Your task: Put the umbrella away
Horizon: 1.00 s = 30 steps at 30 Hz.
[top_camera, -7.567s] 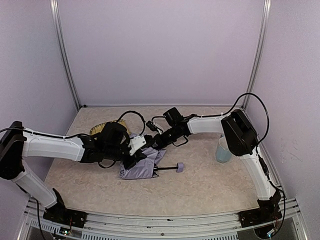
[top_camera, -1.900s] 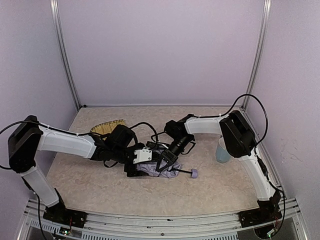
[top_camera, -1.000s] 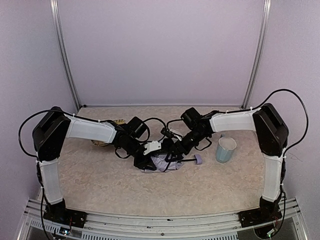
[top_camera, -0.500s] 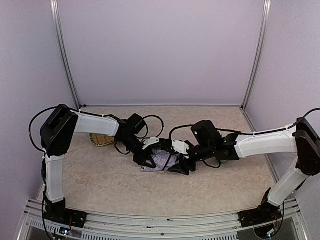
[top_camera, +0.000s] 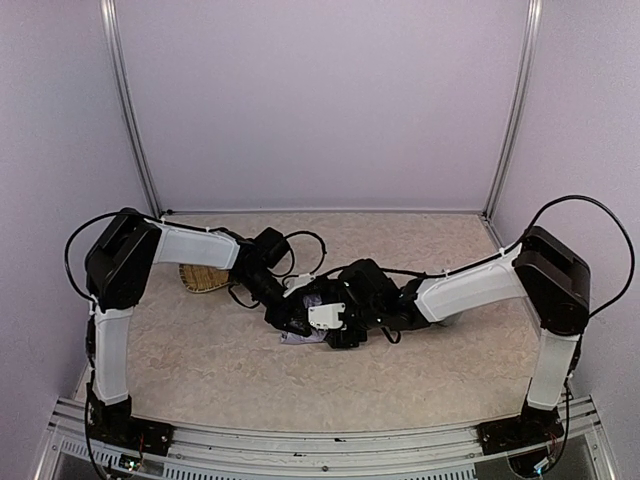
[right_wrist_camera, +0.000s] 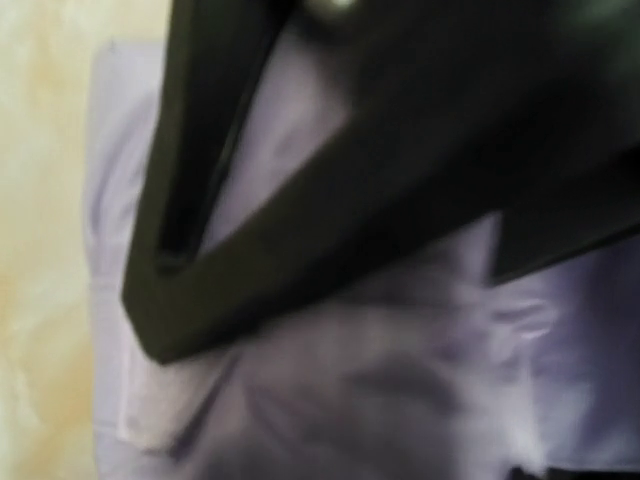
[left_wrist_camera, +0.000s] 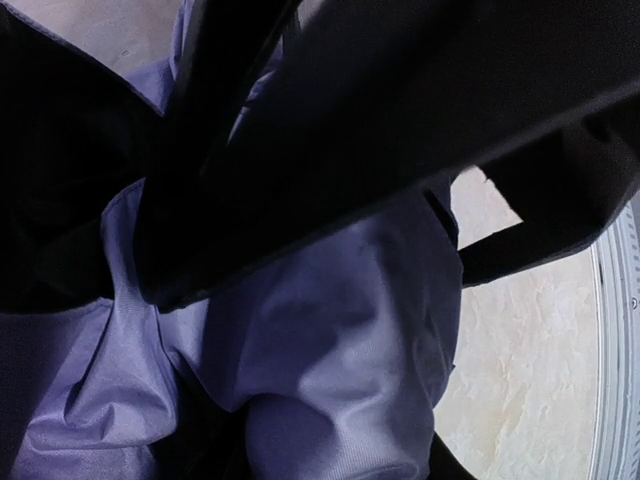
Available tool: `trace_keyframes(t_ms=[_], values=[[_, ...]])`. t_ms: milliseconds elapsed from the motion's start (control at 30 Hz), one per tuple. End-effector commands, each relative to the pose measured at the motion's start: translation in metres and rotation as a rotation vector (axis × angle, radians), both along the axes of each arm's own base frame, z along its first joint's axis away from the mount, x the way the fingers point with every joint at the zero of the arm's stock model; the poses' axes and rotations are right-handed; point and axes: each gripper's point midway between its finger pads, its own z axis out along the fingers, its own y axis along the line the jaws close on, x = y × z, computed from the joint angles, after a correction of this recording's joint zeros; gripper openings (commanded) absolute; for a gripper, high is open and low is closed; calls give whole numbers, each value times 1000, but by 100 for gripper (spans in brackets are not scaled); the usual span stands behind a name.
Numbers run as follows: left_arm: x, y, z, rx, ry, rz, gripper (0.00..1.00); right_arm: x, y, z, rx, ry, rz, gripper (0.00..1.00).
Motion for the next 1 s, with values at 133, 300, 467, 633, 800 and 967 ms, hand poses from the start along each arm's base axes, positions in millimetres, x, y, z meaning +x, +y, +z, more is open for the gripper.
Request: trace_keyframes(t_ms=[133, 300, 467, 633, 800, 967], values=[[-60, 63, -68, 334, 302, 11, 36, -2, -24, -55, -200, 43, -14, 69], [-24, 43, -44, 224, 171, 92, 63, -15, -25, -58, -207, 157, -38, 31], [37, 16, 20, -80, -92, 264, 99, -39, -24, -56, -185, 304, -13, 19], [40, 22, 82, -286, -307, 327, 99, -62, -25, -59, -217, 529, -31, 13], [46, 54, 133, -398, -549, 498, 99, -87, -36, -58, -263, 859, -97, 13], [10, 59, 133, -371, -653, 455, 93, -106, -48, -63, -263, 1187, -150, 14]])
